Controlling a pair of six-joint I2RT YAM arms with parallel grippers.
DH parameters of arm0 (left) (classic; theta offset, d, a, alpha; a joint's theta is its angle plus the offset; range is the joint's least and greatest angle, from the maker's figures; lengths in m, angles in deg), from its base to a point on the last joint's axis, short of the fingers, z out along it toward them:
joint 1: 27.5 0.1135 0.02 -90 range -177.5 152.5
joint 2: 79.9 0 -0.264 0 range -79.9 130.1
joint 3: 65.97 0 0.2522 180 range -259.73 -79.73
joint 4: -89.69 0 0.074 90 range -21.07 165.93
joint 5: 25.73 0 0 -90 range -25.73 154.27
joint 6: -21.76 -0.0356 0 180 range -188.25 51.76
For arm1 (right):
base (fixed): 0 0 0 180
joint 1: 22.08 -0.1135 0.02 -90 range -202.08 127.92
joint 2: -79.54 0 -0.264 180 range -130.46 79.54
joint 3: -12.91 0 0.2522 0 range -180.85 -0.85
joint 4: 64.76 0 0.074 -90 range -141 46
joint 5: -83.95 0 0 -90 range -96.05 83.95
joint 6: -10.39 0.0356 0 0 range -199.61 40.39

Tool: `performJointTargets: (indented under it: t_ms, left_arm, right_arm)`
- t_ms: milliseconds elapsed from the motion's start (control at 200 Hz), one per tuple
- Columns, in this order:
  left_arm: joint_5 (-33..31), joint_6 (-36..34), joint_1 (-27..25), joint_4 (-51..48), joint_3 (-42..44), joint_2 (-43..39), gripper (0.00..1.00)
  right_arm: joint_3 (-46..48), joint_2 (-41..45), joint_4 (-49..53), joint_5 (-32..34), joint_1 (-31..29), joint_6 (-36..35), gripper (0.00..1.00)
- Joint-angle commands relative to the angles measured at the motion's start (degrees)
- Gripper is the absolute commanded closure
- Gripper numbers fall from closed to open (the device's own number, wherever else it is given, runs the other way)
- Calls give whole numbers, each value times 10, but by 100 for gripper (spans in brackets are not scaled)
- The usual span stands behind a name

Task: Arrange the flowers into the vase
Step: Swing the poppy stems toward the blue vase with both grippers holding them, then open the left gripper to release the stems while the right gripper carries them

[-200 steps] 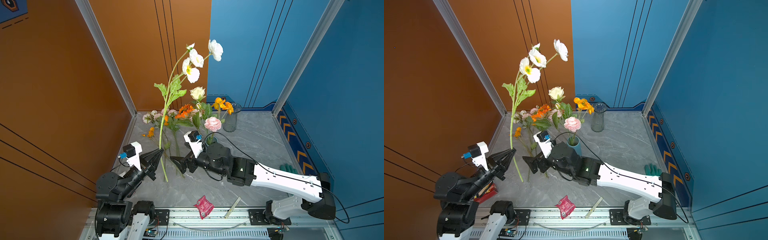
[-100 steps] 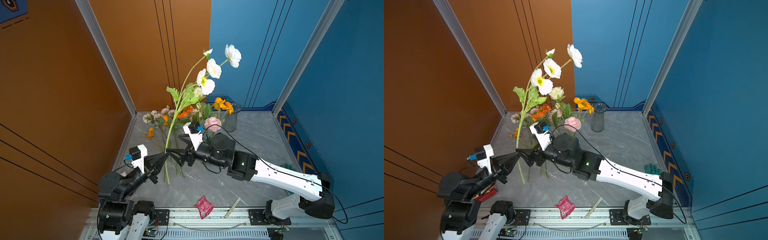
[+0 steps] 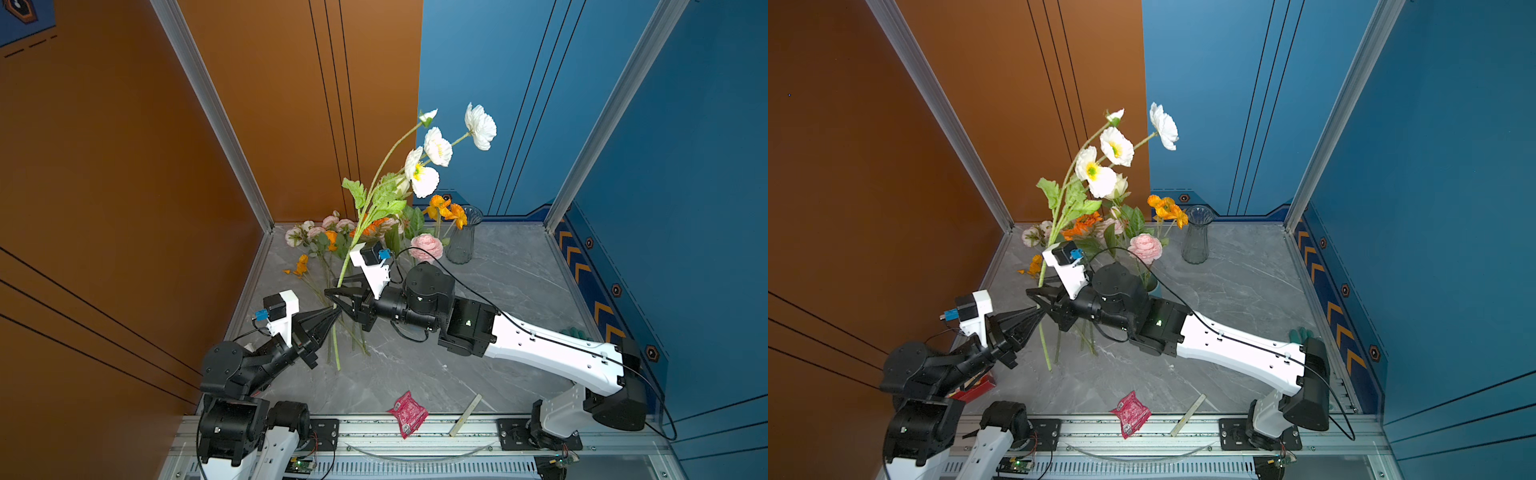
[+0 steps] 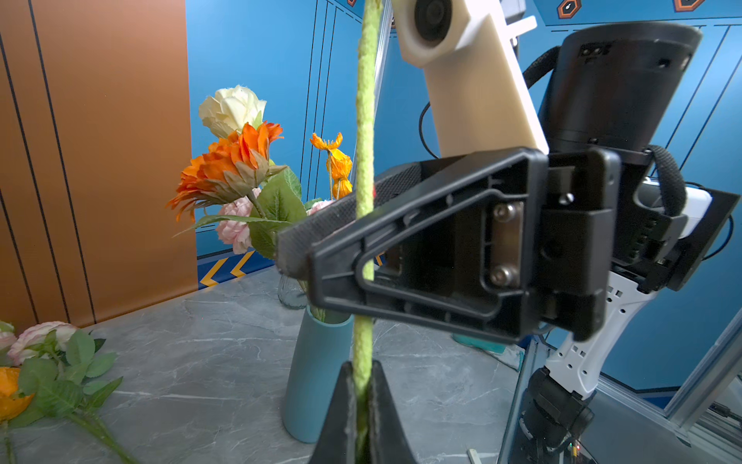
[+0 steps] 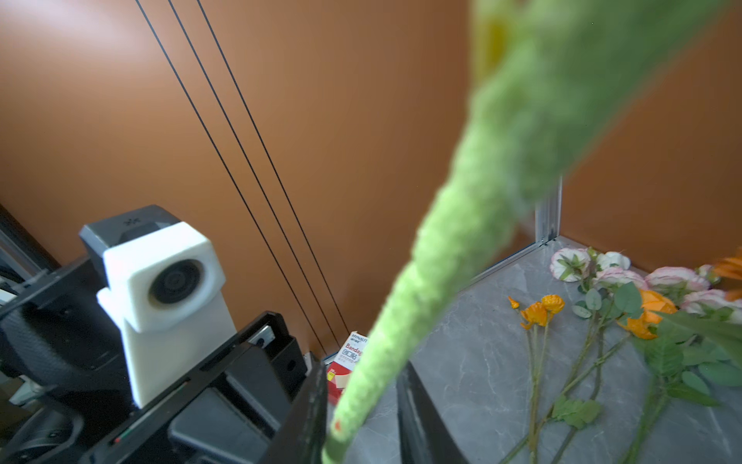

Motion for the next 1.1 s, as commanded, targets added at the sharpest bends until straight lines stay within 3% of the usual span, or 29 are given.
performJointTargets:
  t_ms: [0,85,170,185,240,295,430,531,761,946,1091]
  left_arm:
    - [-6,-12,-5,17,6,-5,100]
    - [-14,-17,-6,17,9,-6,100]
    - [-24,-19,-7,17,8,-6,99]
    - [-26,-17,-6,17,8,-5,90]
    - [-35,-13,-7,18,6,-5,36]
    - [-33,-11,-6,17,-1,-2,0]
    - [35,-17,-6,9,-23,20,2]
    - [48,-26,-8,9,-25,26,2]
    - [76,-57,-25,10,-30,76,2]
    - [27,-112,-87,10,-24,133,2]
    - [-50,-168,-184,5,-17,190,2]
  right_arm:
    - [-19,1,-17,-6,3,0,86]
    - [-21,3,-13,-7,3,0,100]
    - [-21,6,-12,-7,4,-4,100]
    - [-21,6,-11,-7,5,-4,100]
    - [-24,8,-4,-4,4,-10,100]
    - [-29,12,15,2,5,-25,100]
    - [-27,42,48,31,4,-72,100]
    - [-13,75,68,67,5,-114,100]
    - [102,201,44,219,9,-209,100]
    - [223,307,-31,332,33,-245,100]
    - [276,335,-80,336,96,-215,100]
